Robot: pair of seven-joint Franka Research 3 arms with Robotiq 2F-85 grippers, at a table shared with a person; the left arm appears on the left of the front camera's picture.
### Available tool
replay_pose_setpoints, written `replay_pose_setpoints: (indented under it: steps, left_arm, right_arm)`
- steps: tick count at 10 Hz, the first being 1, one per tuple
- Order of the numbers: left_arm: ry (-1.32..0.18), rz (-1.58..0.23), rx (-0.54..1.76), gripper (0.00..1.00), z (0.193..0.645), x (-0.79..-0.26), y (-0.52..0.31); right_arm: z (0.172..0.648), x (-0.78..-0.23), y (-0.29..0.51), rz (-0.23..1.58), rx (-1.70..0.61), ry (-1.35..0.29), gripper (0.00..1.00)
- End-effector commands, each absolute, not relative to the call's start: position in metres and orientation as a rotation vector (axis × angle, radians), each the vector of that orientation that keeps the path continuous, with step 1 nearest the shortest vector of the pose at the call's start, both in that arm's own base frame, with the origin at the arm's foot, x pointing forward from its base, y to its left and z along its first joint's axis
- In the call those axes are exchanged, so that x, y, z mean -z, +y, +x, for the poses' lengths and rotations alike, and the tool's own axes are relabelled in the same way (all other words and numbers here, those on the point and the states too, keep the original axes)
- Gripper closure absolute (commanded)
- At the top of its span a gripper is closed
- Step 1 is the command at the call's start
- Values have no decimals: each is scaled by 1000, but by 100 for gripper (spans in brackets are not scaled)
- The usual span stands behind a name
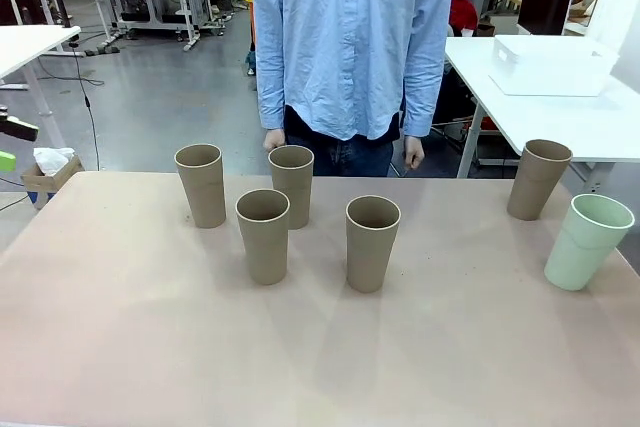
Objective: Stack the cups and store them in the basket.
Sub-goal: Pick up two Reusable plastic cups , one in each hand.
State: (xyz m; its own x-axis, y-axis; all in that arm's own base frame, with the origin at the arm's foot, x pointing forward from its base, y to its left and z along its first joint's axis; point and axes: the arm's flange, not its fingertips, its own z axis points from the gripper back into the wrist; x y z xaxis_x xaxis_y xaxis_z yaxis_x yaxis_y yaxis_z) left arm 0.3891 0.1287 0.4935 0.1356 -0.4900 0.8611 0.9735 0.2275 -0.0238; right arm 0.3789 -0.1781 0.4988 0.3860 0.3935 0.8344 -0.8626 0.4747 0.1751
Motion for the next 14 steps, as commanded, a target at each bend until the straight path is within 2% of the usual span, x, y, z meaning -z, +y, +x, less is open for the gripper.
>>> replay_pose_setpoints:
  steps: [1,4,6,8,10,12,13,14]
  left_arm:
    - [-807,-806,1236,0,446,-506,120]
    - [-793,-965,1342,0,496,-479,90]
    - [-897,-1026,1361,0,526,-444,80]
    - [-984,-1136,1391,0,533,-416,78]
    - [-987,-1172,1355,0,530,-386,73]
    - [-962,-1171,1336,0,535,-368,63]
    - [-918,-1183,1255,0,537,-364,61]
    - [-946,-1171,1344,0,532,-368,68]
  right_arm:
    - [437,-501,-229,872,-961,-795,0]
    - [471,-477,-297,1007,-1067,-848,0]
    - [479,-447,-333,1006,-1121,-965,0]
    - [463,-405,-338,1021,-1147,-1086,0]
    - [435,-361,-321,995,-1116,-1208,0]
    - [414,-332,-300,960,-1108,-1250,0]
    - [409,-328,-295,896,-1089,-1255,0]
    - [425,-332,-320,1013,-1099,-1205,0]
